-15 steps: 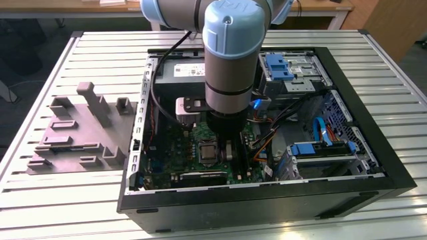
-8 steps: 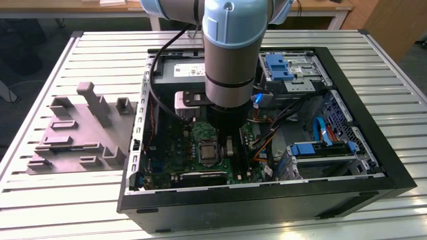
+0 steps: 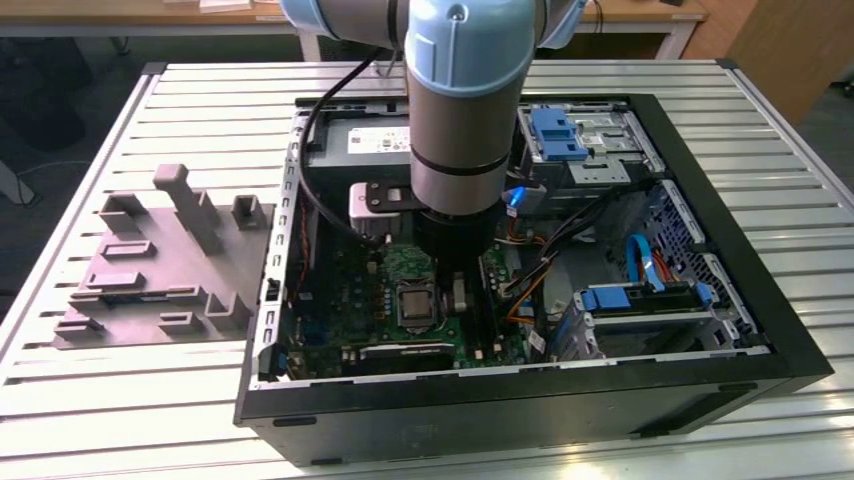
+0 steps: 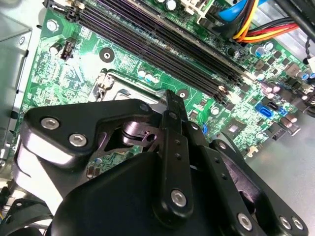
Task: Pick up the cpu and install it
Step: 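Install the first cpu locking lever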
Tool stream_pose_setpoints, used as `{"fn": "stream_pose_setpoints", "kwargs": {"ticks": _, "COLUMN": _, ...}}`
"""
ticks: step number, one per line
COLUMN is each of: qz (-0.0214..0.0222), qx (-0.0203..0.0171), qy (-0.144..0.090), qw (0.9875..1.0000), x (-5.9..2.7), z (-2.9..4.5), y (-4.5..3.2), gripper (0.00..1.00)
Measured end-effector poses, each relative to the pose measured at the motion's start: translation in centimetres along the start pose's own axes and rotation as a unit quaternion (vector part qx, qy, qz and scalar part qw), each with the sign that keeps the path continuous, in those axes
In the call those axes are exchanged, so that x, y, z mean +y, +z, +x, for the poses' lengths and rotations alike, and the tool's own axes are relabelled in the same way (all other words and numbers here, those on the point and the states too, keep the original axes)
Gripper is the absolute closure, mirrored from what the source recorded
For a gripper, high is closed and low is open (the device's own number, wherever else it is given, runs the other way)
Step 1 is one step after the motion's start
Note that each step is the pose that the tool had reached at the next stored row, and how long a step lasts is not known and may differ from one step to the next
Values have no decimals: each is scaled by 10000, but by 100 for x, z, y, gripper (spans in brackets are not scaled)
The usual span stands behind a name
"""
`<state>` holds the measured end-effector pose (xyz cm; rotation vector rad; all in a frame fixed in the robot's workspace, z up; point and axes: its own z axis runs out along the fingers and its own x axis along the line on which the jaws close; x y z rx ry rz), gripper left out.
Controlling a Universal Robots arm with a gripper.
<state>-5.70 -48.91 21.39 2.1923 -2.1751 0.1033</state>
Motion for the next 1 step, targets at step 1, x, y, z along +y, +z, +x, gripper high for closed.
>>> {"fn": "stream_pose_setpoints", "kwargs": {"ticks": 1, "qz": 0, "qx": 0, "qy": 0, "qw": 10000, "x": 0, "z": 0, "y": 0, "gripper": 89}}
